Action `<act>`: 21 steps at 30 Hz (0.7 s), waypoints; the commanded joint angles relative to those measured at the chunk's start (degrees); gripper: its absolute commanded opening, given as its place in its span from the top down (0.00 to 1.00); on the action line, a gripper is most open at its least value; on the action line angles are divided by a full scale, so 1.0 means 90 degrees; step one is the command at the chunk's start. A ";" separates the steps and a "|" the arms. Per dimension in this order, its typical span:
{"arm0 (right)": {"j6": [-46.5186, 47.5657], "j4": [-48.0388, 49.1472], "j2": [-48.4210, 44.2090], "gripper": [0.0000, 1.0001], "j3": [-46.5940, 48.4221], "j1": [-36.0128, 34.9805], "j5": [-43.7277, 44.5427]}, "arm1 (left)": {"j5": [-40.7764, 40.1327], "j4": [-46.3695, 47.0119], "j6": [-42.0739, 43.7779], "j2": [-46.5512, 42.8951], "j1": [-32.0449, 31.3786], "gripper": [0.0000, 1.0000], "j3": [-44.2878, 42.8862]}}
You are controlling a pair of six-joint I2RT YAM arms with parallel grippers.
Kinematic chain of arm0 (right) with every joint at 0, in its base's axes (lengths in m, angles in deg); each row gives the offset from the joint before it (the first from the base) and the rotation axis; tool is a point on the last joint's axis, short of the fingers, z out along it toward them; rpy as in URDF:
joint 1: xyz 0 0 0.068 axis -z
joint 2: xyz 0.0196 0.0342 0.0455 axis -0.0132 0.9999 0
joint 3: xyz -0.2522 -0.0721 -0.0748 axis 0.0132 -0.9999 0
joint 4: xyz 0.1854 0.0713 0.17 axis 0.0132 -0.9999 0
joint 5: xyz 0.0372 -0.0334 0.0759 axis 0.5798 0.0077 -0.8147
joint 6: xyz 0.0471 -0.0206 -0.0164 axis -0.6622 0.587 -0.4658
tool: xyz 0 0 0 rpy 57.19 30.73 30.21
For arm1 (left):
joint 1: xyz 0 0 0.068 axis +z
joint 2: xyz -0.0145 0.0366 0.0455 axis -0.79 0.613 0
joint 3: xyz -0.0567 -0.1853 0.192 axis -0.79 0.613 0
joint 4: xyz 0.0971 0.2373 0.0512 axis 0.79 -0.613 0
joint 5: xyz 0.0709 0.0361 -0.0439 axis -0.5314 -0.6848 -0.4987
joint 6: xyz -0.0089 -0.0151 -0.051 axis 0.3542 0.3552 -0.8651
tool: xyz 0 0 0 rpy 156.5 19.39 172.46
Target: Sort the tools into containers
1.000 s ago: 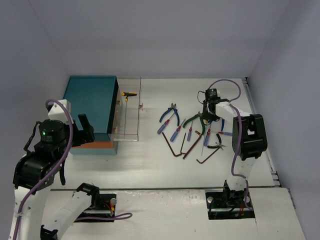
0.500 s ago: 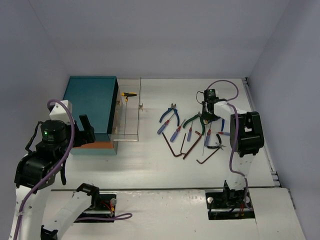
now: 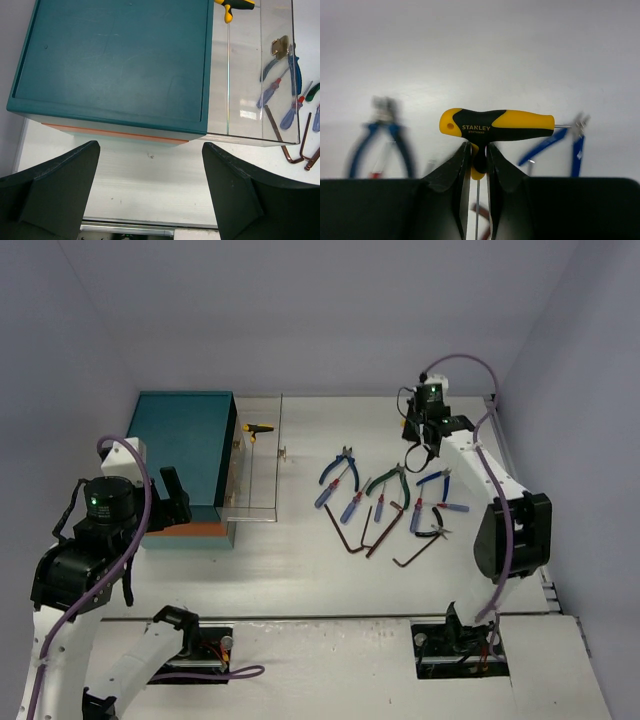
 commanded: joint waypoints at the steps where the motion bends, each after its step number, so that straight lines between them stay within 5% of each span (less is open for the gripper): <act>1: -0.0682 0.0225 -0.0917 1.00 0.1065 -0.0874 -0.0202 | -0.0107 0.0228 0.0100 0.0223 -0.0044 0.19 -0.0302; 9: -0.2027 0.0611 0.0213 1.00 0.3498 -0.2888 -0.0151 | -0.0202 0.0217 0.0143 0.0279 -0.0046 0.19 -0.0355; 13: -0.2564 0.0674 0.1248 1.00 0.4726 -0.3334 -0.0066 | -0.0211 0.0217 0.0116 0.0225 -0.0046 0.19 -0.0356; 21: -0.3024 0.0951 0.2480 1.00 0.5429 -0.3765 0.0086 | -0.0256 0.0216 0.0068 0.0063 -0.0044 0.19 -0.0274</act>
